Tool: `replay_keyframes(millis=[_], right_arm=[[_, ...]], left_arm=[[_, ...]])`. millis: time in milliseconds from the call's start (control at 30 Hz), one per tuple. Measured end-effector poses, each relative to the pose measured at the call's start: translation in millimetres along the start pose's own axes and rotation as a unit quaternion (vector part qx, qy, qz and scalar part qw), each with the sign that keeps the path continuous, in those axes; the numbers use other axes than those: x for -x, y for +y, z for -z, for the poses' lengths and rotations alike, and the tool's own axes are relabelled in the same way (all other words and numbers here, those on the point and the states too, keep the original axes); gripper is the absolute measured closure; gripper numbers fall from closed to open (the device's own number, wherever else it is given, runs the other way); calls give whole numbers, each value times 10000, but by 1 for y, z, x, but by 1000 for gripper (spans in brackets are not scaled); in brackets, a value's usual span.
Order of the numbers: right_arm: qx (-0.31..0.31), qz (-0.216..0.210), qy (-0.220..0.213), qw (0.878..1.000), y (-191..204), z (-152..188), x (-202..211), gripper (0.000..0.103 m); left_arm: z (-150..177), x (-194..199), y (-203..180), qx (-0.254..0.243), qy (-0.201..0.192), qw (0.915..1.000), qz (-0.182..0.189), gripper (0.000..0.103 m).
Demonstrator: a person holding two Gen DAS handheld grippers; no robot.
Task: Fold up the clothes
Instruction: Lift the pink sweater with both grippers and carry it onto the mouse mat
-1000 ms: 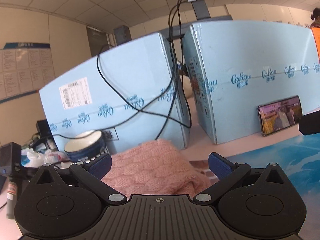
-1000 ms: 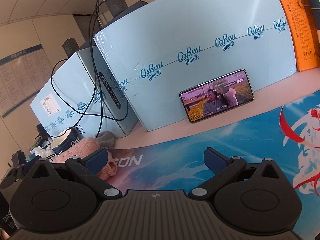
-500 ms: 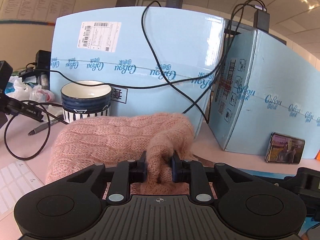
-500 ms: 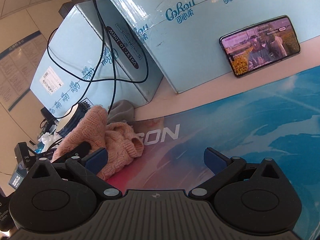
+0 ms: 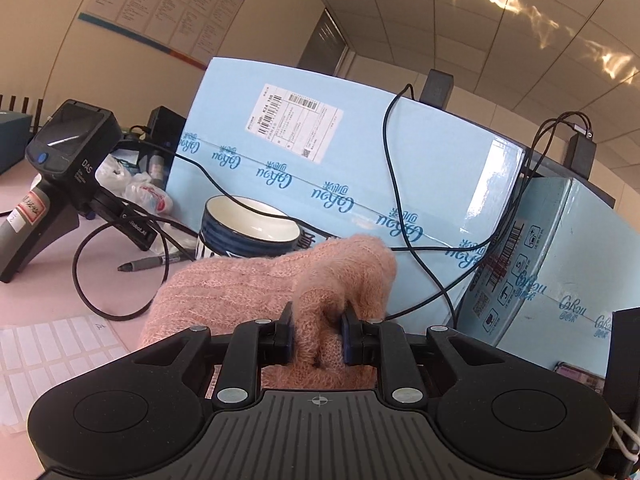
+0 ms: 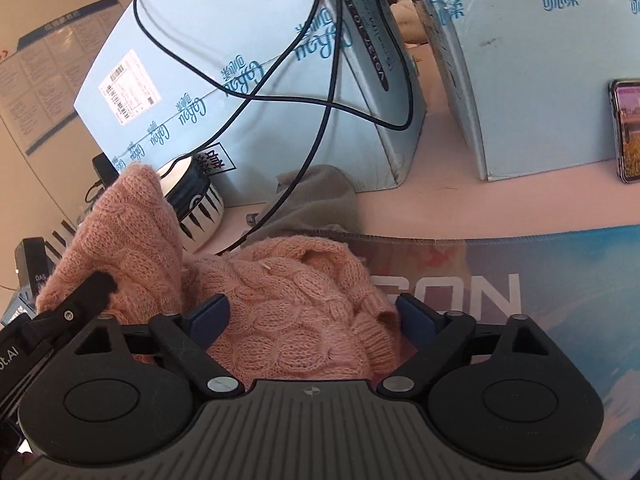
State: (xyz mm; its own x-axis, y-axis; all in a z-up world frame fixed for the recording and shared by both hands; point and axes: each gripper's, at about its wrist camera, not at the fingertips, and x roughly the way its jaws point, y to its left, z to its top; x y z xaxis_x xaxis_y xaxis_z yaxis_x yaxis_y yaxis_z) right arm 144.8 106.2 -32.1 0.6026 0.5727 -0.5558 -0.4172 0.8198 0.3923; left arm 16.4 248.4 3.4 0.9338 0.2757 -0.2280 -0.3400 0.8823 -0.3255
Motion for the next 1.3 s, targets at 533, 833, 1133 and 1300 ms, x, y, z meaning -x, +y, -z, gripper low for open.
replay_keyframes(millis=[533,833,1133,1300], right_arm=[[-246,-1017,-1175,9875,-43,8,138,86],[-456,286,-2140,9753,-145,34,260,87],[-1030,1383,-2550,9514,-238,69,343,87],[-1263,1579,-2317,9515,-268,86,343,87]], left_arm=[[6,53,-41,-293,-1002,9882,1117,86],[26,82,-82,150,-312,9745,2216,86],[65,106,-126,-426,587,9713,2264,82],[78,114,-140,-1414,648,9733,1686,33]])
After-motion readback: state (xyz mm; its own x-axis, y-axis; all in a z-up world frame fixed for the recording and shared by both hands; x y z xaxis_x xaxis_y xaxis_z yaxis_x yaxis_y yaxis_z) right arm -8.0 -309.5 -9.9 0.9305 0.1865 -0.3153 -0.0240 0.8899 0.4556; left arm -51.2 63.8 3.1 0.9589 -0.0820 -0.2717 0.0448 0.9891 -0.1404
